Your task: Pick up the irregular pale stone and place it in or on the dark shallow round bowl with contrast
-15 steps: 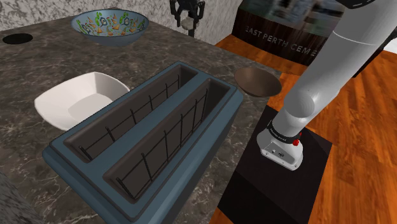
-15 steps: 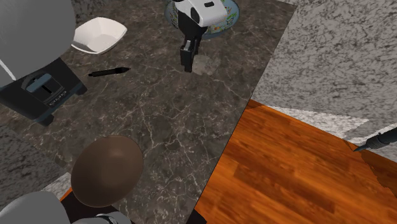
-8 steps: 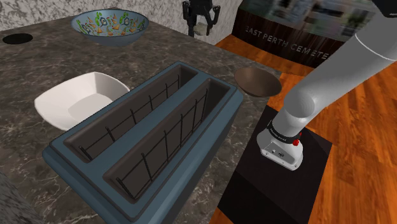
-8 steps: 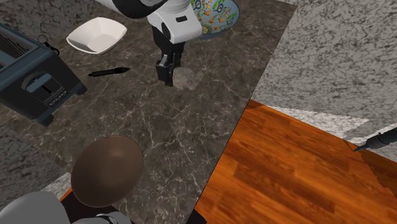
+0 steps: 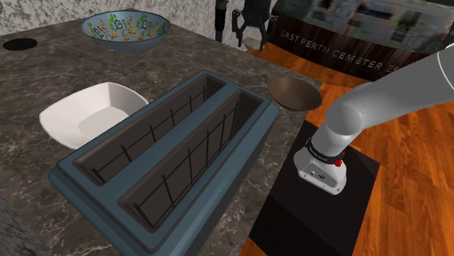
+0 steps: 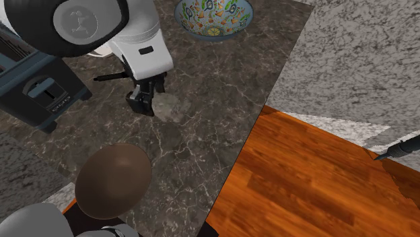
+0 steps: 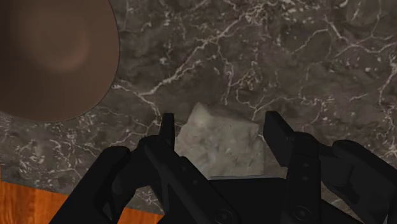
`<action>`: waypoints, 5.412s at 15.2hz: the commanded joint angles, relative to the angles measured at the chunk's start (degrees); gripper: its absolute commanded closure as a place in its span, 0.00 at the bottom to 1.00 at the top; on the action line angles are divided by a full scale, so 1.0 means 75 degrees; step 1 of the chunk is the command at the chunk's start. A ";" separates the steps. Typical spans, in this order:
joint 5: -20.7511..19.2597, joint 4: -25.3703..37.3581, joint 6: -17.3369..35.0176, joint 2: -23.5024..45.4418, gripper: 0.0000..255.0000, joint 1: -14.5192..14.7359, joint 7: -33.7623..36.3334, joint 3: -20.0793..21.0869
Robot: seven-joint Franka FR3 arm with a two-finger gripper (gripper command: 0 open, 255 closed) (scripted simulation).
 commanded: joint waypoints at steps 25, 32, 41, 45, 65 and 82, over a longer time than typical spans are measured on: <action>-0.1027 -0.2582 0.0505 -0.2430 0.00 0.1024 -0.3387 -0.1998; -0.1319 -0.2580 0.1717 -0.1391 0.00 0.1206 -0.4611 -0.2514; -0.1317 -0.2999 0.2221 -0.1306 0.00 0.1210 -0.4613 -0.2517; -0.1317 -0.3000 0.2221 -0.1306 1.00 0.1210 -0.4613 -0.2517; -0.1301 -0.1937 0.1049 -0.1416 1.00 0.1221 -0.4577 -0.2485; -0.1065 -0.1412 -0.0790 -0.2740 1.00 0.1335 -0.4150 -0.2099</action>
